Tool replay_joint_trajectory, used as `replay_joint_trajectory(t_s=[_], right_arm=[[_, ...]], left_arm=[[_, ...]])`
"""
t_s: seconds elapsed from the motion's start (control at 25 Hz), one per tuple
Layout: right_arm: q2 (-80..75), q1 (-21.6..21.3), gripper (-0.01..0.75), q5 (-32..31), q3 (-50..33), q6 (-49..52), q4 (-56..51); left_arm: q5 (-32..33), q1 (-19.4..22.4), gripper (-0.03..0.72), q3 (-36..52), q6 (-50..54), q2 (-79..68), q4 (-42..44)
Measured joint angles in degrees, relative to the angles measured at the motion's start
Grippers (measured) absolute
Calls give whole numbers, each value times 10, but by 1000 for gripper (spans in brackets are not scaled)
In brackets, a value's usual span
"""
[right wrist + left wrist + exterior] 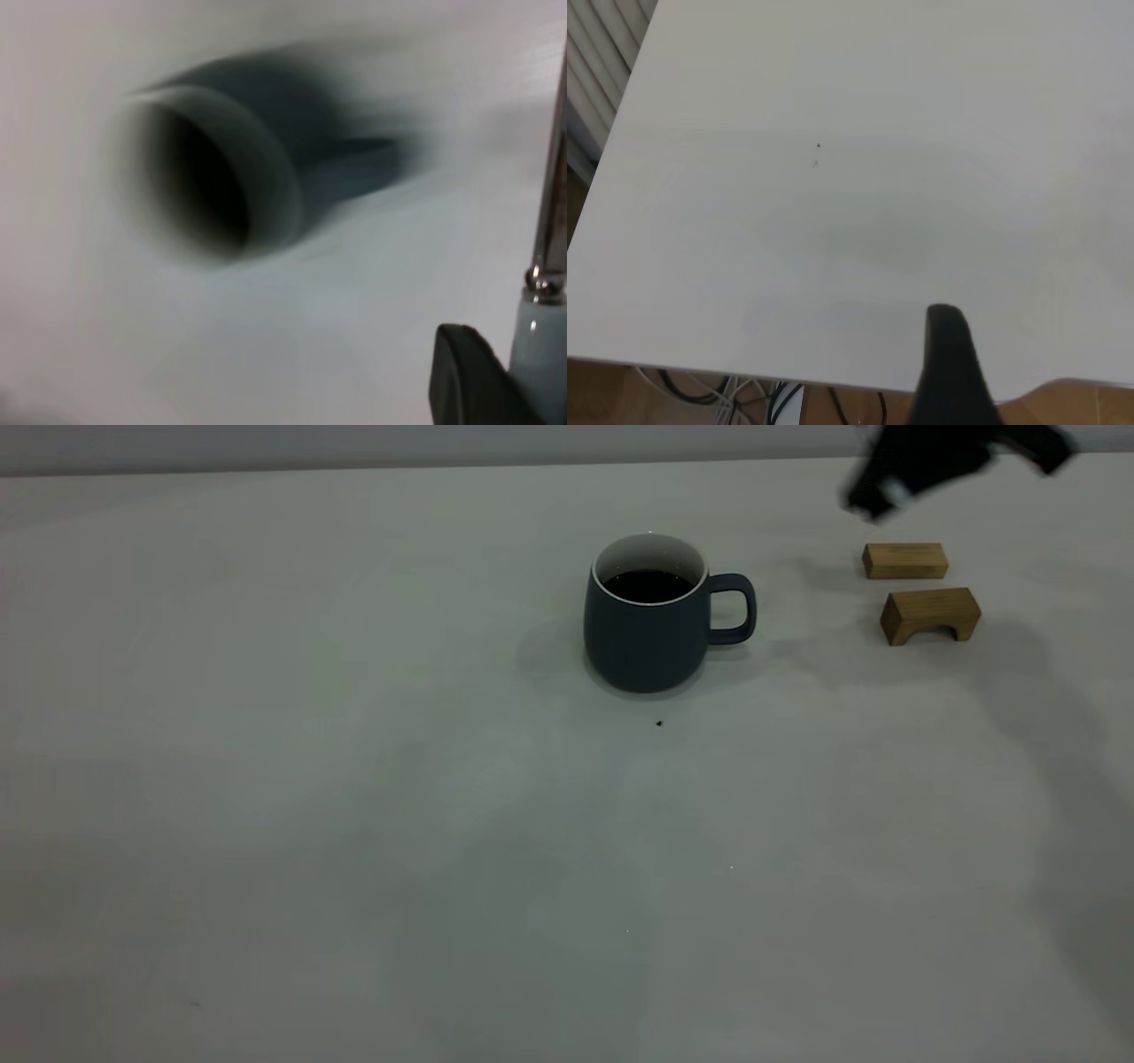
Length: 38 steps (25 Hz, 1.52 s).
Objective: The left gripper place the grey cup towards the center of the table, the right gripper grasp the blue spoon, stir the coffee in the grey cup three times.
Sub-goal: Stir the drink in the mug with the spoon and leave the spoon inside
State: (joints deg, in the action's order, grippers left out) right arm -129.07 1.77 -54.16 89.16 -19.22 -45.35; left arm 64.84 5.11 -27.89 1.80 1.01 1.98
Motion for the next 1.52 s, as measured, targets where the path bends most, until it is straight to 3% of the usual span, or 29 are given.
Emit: replay_joint_trajectory(t_s=[0.2, 0.36, 0.52, 0.8, 0.96, 1.24, 1.52], right_arm=[[-21, 0, 106, -122, 0, -48, -220], [-30, 0, 106, -124, 0, -25, -306], [-30, 0, 106, -124, 0, 66, -377], [-30, 0, 106, -124, 0, 358, -464], [-30, 2, 106, -124, 0, 460, -488], [-72, 13, 106, -125, 0, 563, -545], [-139, 15, 106, -123, 0, 575, -544]], left_arm=[[0, 0, 585, 0, 0, 0, 0], [0, 0, 585, 0, 0, 0, 0], [0, 0, 585, 0, 0, 0, 0], [0, 0, 585, 0, 0, 0, 0], [0, 0, 585, 0, 0, 0, 0], [0, 0, 585, 0, 0, 0, 0], [0, 0, 585, 0, 0, 0, 0]])
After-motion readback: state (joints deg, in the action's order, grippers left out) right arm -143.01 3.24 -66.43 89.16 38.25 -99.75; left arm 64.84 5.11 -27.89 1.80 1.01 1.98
